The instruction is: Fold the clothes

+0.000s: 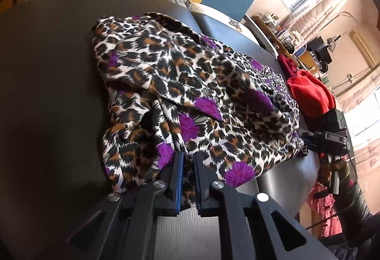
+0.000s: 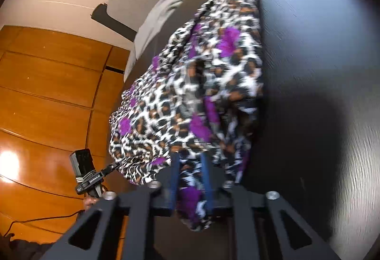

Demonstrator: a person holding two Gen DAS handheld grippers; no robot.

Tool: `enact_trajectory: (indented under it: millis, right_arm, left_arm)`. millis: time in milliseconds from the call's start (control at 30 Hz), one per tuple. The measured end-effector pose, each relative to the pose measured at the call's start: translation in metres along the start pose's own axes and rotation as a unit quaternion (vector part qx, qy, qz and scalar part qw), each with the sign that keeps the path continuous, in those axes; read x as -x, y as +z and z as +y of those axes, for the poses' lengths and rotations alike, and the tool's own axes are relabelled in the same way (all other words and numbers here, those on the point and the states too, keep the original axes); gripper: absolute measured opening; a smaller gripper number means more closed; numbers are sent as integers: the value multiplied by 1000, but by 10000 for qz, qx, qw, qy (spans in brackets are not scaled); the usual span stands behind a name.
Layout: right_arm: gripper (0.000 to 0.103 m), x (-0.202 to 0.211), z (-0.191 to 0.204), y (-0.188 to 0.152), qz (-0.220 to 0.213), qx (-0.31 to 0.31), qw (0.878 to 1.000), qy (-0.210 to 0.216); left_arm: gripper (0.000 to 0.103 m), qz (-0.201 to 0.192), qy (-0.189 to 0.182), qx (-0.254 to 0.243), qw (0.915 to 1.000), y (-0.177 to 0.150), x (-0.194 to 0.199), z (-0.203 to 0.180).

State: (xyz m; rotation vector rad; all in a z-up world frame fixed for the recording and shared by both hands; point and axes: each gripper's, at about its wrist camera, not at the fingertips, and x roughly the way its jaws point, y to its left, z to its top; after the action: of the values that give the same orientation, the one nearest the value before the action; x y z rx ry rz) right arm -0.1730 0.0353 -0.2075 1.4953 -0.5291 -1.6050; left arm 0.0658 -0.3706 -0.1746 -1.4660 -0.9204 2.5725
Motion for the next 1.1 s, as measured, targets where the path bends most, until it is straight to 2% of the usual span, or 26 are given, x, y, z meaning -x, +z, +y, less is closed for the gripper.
enact_trajectory:
  millis: [67,167,233,267,333,433,533,633,733,767,800,833,1033,1100]
  right_arm:
    - [18,9,5,-8,-142,-31,9999,-38]
    - [48,19,30,-20,-432,234,9986,-218]
    - [49,25,52,-28,-651,536,9956,-409]
    - [49,22,75,-34,-793,1089,9866,-922]
    - [49,11,106,-45,-805,1956,9666,-1447]
    - [49,-16,141,-57,-732,3104,9232,-2145]
    - [53,-49,152,-61,-464,3672,8942,-2519]
    - [53,-62,143,-59,-321,3785,8817,-2798]
    - [51,-65,132,-48,-258,3615,8891,-2795]
    - [37,-66,129,-45,-238,3566,8905,-2816]
    - [16,-65,131,-44,-277,3551,8916,-2798]
    - [9,-63,131,-43,-296,3532,8929,-2777]
    - [8,-59,138,-35,-331,3660,8893,-2721]
    - [8,-58,143,-33,-303,3710,8869,-2737]
  left_arm:
    - [12,-81,-335,367,9987,-11,10,9]
    - [19,-401,-729,782,9935,-23,28,18]
    - [22,-687,-943,984,9883,-27,41,22]
    - [22,-798,-892,961,9882,-24,45,22]
    - [23,-996,-792,912,9877,-19,53,23]
    - [29,-1068,-678,1011,9868,-13,55,32]
    - [31,-1149,-687,1273,9828,-1,54,37]
    - [34,-1210,-721,1459,9792,10,47,45]
    - [42,-1283,-691,1518,9776,22,42,49]
    - [43,-1298,-649,1521,9777,26,39,49]
    - [43,-1290,-654,1519,9778,30,38,50]
    - [45,-1283,-658,1516,9779,34,37,51]
    - [46,-1066,-703,1194,9846,49,25,44]
    - [40,-842,-713,1117,9876,53,16,40]
